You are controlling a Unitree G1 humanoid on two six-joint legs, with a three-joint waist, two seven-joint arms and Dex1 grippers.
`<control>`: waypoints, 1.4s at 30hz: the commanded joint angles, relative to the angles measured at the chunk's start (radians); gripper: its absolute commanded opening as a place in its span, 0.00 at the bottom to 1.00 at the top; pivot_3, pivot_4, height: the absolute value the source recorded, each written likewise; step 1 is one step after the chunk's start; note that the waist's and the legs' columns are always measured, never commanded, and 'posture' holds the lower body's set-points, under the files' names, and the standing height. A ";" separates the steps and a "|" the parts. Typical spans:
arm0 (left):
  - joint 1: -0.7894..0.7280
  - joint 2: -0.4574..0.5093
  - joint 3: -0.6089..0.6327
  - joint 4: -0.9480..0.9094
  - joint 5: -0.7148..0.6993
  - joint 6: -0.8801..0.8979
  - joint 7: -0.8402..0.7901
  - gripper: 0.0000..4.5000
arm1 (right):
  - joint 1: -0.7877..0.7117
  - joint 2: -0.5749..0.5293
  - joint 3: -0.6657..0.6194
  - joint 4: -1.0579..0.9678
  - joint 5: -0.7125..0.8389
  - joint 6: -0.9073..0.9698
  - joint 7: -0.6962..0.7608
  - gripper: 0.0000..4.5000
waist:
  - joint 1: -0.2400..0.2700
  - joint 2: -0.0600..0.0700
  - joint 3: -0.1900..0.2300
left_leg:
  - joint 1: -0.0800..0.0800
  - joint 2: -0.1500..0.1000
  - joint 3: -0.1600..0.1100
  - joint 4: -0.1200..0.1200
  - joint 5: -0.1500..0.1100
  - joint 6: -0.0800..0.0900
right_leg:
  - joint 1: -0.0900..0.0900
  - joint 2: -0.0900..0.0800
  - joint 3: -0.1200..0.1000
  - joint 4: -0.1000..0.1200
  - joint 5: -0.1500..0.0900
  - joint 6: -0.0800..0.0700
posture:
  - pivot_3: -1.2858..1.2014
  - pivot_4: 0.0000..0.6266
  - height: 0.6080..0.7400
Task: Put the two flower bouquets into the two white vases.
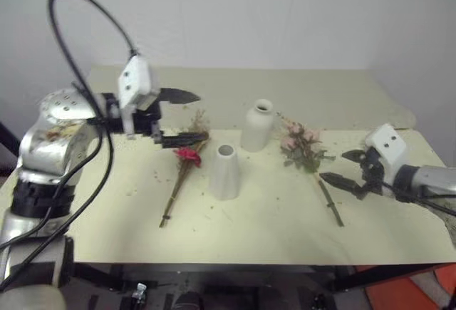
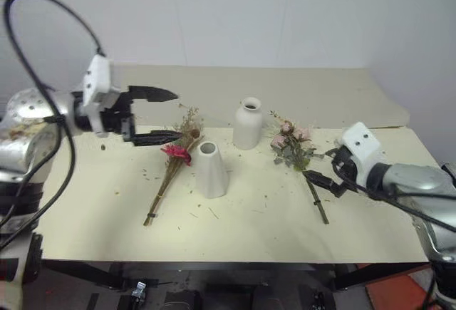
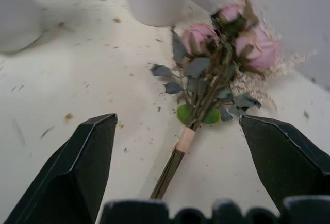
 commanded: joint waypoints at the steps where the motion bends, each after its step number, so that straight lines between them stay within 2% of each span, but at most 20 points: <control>1: -0.070 -0.019 -0.054 0.029 0.069 -0.003 -0.004 1.00 | -0.065 0.006 0.060 0.008 -0.019 0.130 -0.062 0.99 | -0.001 0.000 0.000 | 0.000 0.000 0.000 0.000 0.000 0.000 | -0.001 0.000 0.000 0.000 0.000 -0.001 | 0.52 0.24 1.00; 6: -0.096 -0.066 -0.103 0.061 0.112 -0.048 -0.054 1.00 | -0.163 0.072 0.155 0.076 -0.057 0.236 -0.133 0.99 | -0.002 0.000 0.000 | -0.002 -0.001 0.000 0.000 0.000 0.001 | -0.002 -0.001 0.000 0.000 0.003 -0.006 | 0.52 0.24 1.00; 13: -0.085 -0.092 -0.104 0.092 0.148 -0.090 -0.068 1.00 | -0.250 0.122 0.264 0.239 -0.141 0.242 -0.176 0.99 | 0.000 0.000 0.000 | -0.002 -0.001 0.000 0.000 0.000 0.001 | -0.002 -0.001 0.000 0.000 0.003 -0.005 | 0.52 0.24 1.00; 17: -0.071 -0.092 -0.095 0.084 0.153 -0.093 -0.067 1.00 | -0.277 0.133 0.285 0.282 -0.156 0.221 -0.155 0.80 | 0.000 0.000 0.000 | -0.002 -0.001 0.000 0.000 0.000 0.001 | -0.002 -0.001 0.000 0.000 0.003 -0.005 | 0.52 0.24 1.00; 26: -0.039 -0.097 -0.076 0.036 0.148 -0.074 -0.036 1.00 | -0.293 0.130 0.320 0.309 -0.194 0.216 -0.136 0.10 | -0.001 0.000 0.000 | -0.002 -0.001 0.000 0.000 0.000 0.001 | -0.002 -0.001 0.000 0.000 0.003 -0.005 | 0.52 0.24 1.00; 27: -0.033 -0.096 -0.075 0.031 0.148 -0.073 -0.033 1.00 | -0.292 0.133 0.317 0.308 -0.195 0.219 -0.134 0.05 | -0.001 0.000 0.000 | -0.002 -0.001 0.000 0.000 0.000 0.001 | -0.002 -0.001 0.000 0.000 0.003 -0.005 | 0.52 0.24 1.00; 30: -0.018 -0.090 -0.067 0.012 0.143 -0.063 -0.025 1.00 | -0.301 0.153 0.304 0.326 -0.212 0.233 -0.161 0.05 | -0.001 0.000 0.000 | -0.002 -0.001 0.000 0.000 0.000 0.001 | -0.002 -0.001 0.000 0.000 0.003 -0.005 | 0.52 0.24 1.00; 34: -0.008 -0.090 -0.057 -0.002 0.142 -0.053 -0.014 1.00 | -0.338 0.205 0.256 0.395 -0.270 0.205 -0.265 0.05 | -0.005 0.000 0.000 | -0.002 -0.001 0.000 0.000 0.000 0.001 | -0.002 -0.001 0.000 0.001 0.003 -0.005 | 0.52 0.24 1.00; 39: 0.004 -0.086 -0.018 0.011 0.126 -0.051 -0.004 1.00 | -0.442 0.346 0.104 0.574 -0.417 -0.146 -0.645 0.05 | -0.006 0.001 0.000 | -0.002 -0.001 0.000 0.000 0.000 0.001 | -0.003 -0.001 0.000 0.001 0.004 -0.006 | 0.52 0.24 1.00; 42: 0.022 -0.077 0.021 0.030 0.115 -0.043 0.012 1.00 | -0.500 0.410 0.049 0.632 -0.417 -0.450 -0.703 0.05 | -0.010 0.001 0.001 | -0.003 -0.001 0.000 -0.001 0.000 0.001 | -0.005 -0.001 0.000 0.001 0.004 -0.006 | 0.52 0.24 1.00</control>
